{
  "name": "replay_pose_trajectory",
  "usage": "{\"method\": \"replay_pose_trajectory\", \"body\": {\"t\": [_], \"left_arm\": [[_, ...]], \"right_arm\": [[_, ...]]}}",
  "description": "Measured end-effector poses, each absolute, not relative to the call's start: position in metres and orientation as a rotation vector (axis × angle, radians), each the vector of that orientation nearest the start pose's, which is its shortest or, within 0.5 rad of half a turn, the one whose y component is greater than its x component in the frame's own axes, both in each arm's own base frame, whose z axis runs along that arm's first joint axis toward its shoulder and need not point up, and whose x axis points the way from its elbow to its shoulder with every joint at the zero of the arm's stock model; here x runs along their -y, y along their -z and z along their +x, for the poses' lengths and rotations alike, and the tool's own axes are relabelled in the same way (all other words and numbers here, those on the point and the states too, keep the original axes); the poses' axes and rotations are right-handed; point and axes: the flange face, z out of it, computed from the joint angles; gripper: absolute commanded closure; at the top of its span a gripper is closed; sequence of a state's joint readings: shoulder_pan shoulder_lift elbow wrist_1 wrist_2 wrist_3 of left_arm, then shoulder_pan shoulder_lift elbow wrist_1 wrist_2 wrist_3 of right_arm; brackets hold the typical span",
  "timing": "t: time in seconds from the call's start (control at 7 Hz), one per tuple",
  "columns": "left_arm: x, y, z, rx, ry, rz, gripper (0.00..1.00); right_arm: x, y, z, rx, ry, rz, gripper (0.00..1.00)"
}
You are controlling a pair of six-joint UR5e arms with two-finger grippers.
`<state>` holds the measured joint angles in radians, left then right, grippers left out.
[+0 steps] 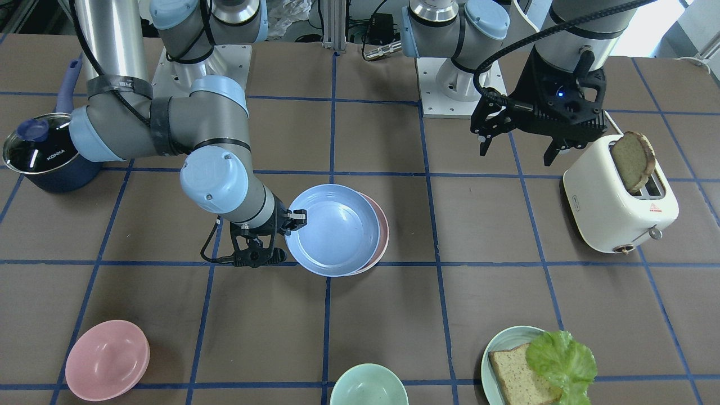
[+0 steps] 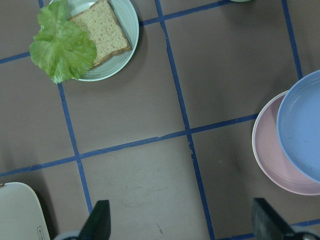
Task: Stack three plates with pink and blue
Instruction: 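Carry blue plate over pink plate with right gripper while left arm withdraws, then lower blue plate onto pink plate and open right gripper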
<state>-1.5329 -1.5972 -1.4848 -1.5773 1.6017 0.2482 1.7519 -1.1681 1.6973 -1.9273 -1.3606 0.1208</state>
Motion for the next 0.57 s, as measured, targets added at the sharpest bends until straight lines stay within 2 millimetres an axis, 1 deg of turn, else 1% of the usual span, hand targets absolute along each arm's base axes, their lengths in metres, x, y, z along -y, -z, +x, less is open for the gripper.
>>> {"method": "replay_pose_trajectory", "body": {"t": [0.14,0.29,0.43,0.57], "left_arm": [[0.513,-0.517,-0.110,-3.094,0.027,0.322,0.00],[0.511,-0.512,-0.111,-3.098,-0.001,0.318,0.00],[0.508,-0.506,-0.111,-3.099,-0.008,0.315,0.00],[0.505,-0.504,-0.111,-3.096,0.007,0.316,0.00]], "right_arm": [[0.543,-0.236,0.265,-2.948,-0.261,-0.051,0.95],[0.539,-0.233,0.273,-2.950,-0.249,-0.040,0.09],[0.537,-0.232,0.275,-2.956,-0.242,-0.033,0.00],[0.537,-0.231,0.275,-2.968,-0.229,-0.024,0.00]]}}
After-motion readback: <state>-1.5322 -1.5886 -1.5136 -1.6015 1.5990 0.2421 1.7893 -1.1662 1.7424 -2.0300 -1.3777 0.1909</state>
